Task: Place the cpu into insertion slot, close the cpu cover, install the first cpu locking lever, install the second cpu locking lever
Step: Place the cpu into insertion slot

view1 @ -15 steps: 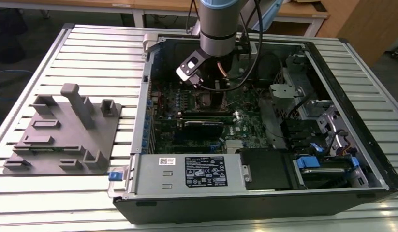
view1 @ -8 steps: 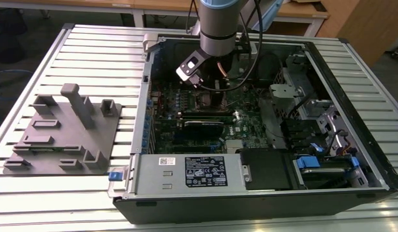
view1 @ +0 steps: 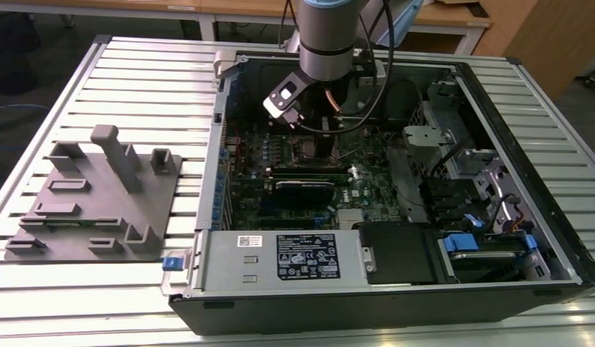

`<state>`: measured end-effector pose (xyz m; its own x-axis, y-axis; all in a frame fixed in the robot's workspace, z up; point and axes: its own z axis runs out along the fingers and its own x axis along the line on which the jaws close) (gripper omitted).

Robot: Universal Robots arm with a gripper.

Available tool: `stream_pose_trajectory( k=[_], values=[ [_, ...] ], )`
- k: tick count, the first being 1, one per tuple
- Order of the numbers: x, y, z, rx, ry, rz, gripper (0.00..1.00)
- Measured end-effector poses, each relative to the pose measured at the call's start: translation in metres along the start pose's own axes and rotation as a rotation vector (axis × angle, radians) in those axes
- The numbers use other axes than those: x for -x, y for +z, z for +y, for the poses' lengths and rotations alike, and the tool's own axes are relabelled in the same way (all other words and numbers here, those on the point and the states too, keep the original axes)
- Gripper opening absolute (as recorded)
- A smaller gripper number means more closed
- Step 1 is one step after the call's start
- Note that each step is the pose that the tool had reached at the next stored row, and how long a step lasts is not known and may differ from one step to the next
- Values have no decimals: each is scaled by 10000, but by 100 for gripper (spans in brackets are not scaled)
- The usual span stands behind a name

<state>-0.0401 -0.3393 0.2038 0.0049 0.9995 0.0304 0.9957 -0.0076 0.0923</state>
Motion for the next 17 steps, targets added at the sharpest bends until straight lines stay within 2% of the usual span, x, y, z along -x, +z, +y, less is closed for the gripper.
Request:
stream_pose_trajectory(
  k=[4,8,10,17],
  values=[
    [-2,0,0,0,7,80,61],
    [-2,1,0,-15,9,89,61],
    [-2,3,6,-236,15,86,61],
    [-2,3,5,-350,20,84,59]
  ],
)
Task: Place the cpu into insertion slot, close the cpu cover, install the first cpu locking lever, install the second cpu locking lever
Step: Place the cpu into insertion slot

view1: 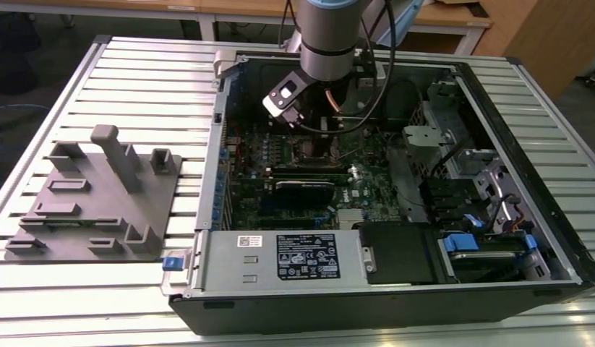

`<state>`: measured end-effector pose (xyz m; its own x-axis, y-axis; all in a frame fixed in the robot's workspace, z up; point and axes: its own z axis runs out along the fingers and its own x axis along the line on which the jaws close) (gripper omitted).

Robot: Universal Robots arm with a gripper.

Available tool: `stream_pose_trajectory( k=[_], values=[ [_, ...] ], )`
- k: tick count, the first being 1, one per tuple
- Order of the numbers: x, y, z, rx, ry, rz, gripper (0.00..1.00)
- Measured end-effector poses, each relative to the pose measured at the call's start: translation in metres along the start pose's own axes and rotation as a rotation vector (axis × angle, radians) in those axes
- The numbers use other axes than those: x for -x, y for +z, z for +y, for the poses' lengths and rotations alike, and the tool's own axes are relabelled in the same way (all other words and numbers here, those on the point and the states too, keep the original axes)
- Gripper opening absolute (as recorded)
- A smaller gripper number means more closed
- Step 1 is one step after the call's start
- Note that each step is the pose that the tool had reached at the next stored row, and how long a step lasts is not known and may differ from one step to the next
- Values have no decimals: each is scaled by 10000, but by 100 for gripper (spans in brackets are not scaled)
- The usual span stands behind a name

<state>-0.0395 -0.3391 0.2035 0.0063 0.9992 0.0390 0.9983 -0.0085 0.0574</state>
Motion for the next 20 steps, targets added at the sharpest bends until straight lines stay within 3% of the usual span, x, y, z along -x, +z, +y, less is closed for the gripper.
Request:
stream_pose_trajectory(
  k=[2,3,5,8,9,10,11,13,20],
  values=[
    [0,0,0,-31,1,0,47],
    [0,0,0,-47,1,0,47],
    [0,0,0,-78,3,0,35],
    [0,0,0,-127,5,-1,29],
    [0,0,0,-143,5,-1,23],
    [0,0,0,-160,6,-1,23],
    [0,3,3,-265,9,2,23],
    [0,4,10,-588,23,-4,23],
    [0,3,9,-663,26,-6,23]
  ],
)
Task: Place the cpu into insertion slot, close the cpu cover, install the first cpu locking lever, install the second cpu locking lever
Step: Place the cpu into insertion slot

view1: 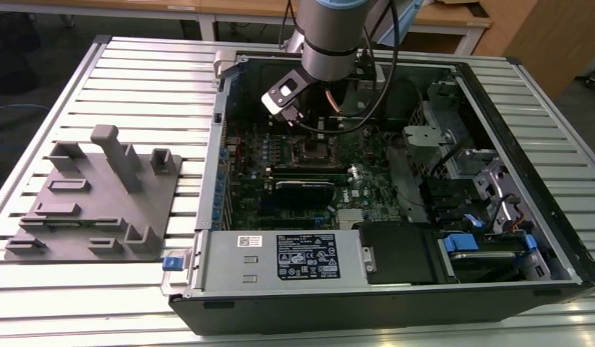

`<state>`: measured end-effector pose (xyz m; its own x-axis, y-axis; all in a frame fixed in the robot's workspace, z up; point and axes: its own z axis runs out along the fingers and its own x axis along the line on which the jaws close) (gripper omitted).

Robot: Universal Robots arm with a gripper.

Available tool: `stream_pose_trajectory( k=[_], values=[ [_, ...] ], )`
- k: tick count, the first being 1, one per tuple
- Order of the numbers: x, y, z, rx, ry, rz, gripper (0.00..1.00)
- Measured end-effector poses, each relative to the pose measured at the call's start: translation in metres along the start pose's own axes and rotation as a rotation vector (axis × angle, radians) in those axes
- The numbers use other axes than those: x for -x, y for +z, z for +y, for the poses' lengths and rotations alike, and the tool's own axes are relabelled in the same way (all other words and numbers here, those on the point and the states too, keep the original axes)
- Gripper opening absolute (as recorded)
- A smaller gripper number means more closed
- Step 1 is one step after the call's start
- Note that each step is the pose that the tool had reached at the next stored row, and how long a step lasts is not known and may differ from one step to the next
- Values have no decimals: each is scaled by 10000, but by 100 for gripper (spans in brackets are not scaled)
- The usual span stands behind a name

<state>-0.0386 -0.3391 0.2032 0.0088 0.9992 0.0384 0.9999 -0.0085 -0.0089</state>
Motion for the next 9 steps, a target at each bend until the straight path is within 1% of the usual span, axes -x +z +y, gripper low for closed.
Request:
stream_pose_trajectory(
  k=[1,3,4,8,9],
  values=[
    [0,0,-1,0,0,1,15],
    [0,1,-5,0,1,1,15],
    [-1,1,-8,1,0,2,11],
    [0,0,-12,2,-1,0,11],
    [0,1,-13,17,0,1,11]
  ],
)
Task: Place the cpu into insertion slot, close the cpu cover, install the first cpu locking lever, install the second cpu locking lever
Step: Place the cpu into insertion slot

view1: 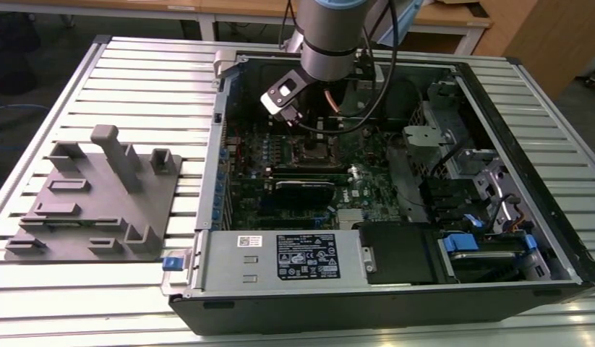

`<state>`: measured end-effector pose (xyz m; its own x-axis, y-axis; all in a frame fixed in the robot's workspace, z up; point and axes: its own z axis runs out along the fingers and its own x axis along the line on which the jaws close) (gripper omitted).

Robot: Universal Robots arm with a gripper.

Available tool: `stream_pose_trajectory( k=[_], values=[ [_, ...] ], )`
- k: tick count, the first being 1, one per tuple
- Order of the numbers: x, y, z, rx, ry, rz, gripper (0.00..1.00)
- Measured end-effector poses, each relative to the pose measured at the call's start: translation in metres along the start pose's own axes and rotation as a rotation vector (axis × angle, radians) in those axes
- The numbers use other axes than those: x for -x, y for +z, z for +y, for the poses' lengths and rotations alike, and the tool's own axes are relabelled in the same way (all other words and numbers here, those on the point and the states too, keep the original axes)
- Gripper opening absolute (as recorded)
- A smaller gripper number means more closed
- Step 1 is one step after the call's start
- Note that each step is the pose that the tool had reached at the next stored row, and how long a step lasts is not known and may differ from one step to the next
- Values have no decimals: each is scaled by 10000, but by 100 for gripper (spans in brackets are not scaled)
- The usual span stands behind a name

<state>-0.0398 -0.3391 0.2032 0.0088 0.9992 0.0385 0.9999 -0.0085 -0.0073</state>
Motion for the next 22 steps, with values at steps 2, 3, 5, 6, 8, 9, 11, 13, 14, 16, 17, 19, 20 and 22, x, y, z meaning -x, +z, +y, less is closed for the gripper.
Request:
stream_pose_trajectory(
  k=[2,3,5,6,8,9,11,13,14,16,17,19,20,22],
  values=[
    [0,-1,0,144,-5,1,11],
    [0,0,0,206,-8,4,11],
    [0,1,1,214,-9,5,11],
    [0,1,1,215,-10,5,11],
    [7,-1,1,213,-9,1,11],
    [13,-1,1,213,-9,1,11],
    [18,1,1,214,-7,3,11],
    [20,18,1,214,-7,3,11],
    [20,23,2,215,-8,3,11],
    [20,24,1,214,-8,1,11],
    [20,24,1,213,-8,1,11],
    [21,25,2,215,-8,3,11],
    [23,26,3,216,-9,5,11],
    [25,25,3,215,-9,4,11]
  ],
)
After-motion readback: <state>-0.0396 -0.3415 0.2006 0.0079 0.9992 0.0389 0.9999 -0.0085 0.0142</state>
